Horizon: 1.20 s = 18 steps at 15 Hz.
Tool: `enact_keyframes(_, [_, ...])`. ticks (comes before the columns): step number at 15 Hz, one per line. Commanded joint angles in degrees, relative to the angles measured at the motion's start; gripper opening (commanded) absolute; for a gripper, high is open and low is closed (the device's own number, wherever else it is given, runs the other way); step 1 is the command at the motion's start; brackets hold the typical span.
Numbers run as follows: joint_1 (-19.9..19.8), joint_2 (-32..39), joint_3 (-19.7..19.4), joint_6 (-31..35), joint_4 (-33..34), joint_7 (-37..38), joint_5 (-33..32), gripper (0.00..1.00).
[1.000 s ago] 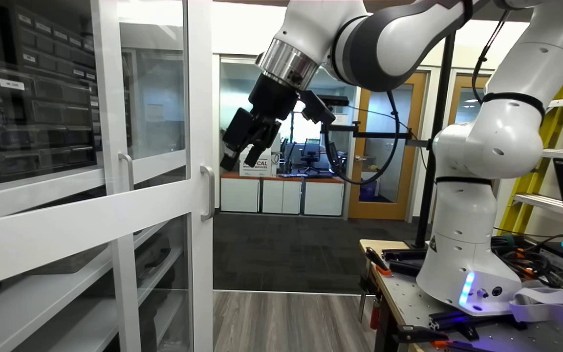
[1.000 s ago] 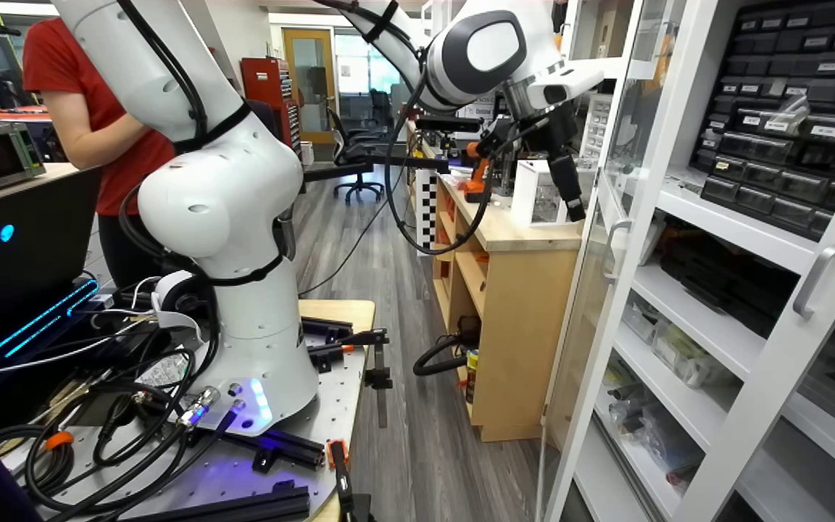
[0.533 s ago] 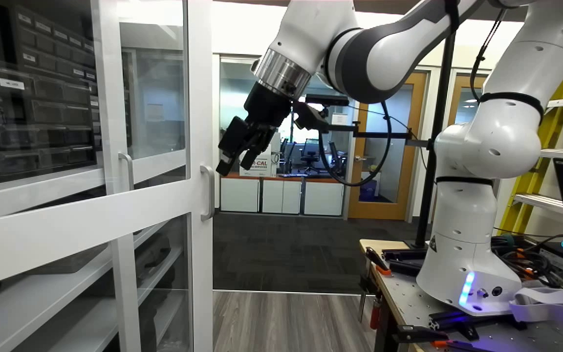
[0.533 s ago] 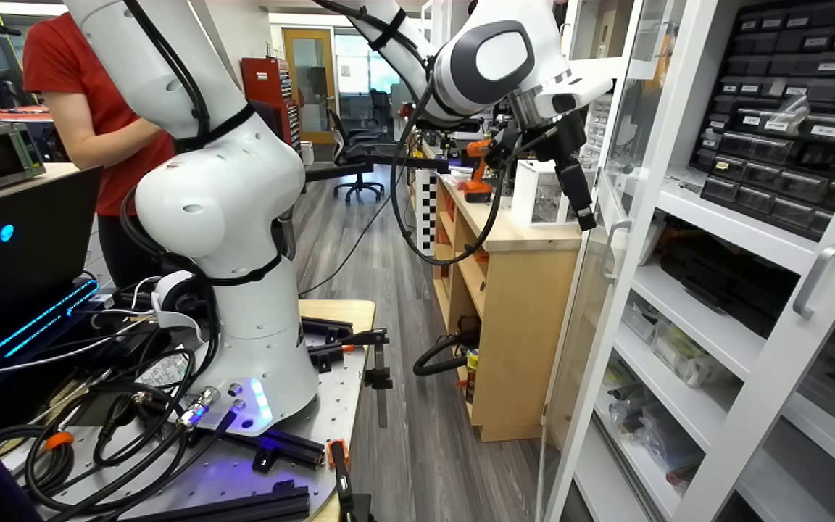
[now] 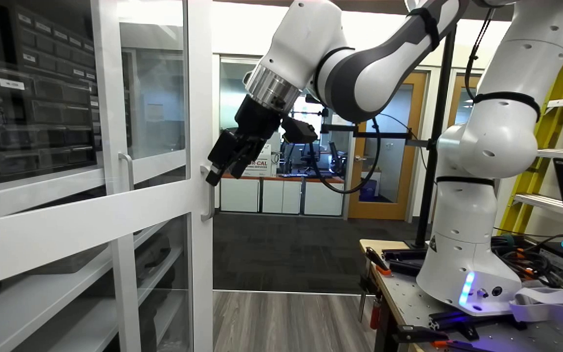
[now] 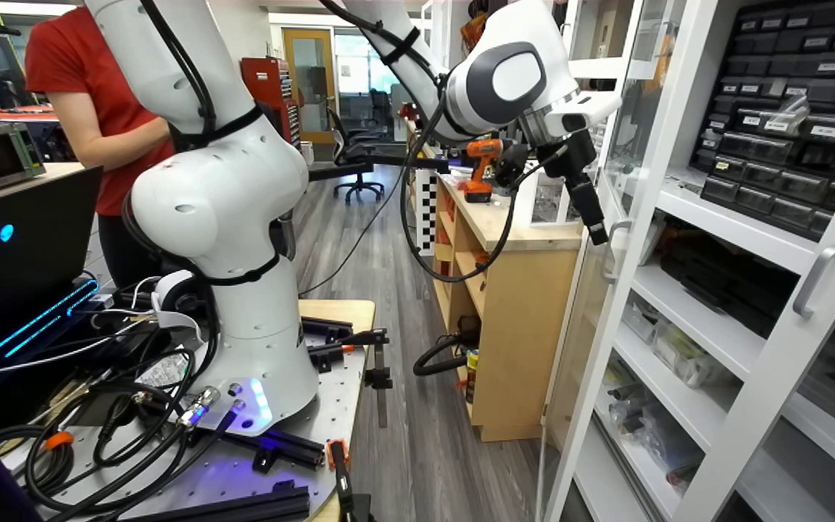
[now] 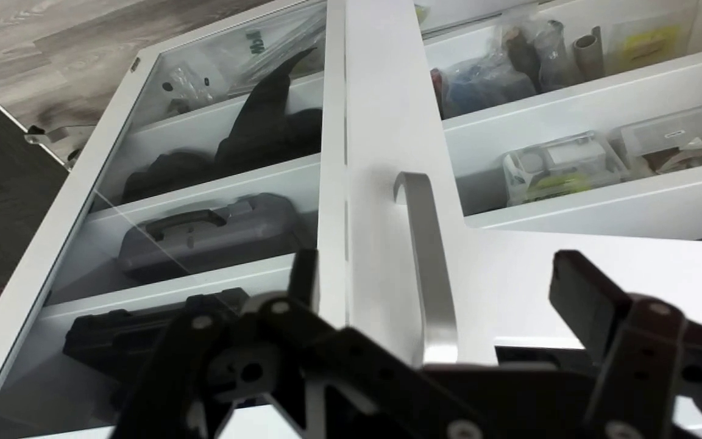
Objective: Push and close the glass door
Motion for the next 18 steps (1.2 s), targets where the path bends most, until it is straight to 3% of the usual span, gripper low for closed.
enact_keyframes(1, [-4.1, 2.2, 2.6, 2.9, 1.9, 4.8, -4.3, 0.67])
enact_keyframes(11, [-7.8, 3.9, 5.5, 4.2, 4.5, 8.9, -9.0, 0.04])
enact_keyframes(18, [-8.5, 4.9, 4.6, 4.3, 6.2, 9.2, -8.9, 0.05])
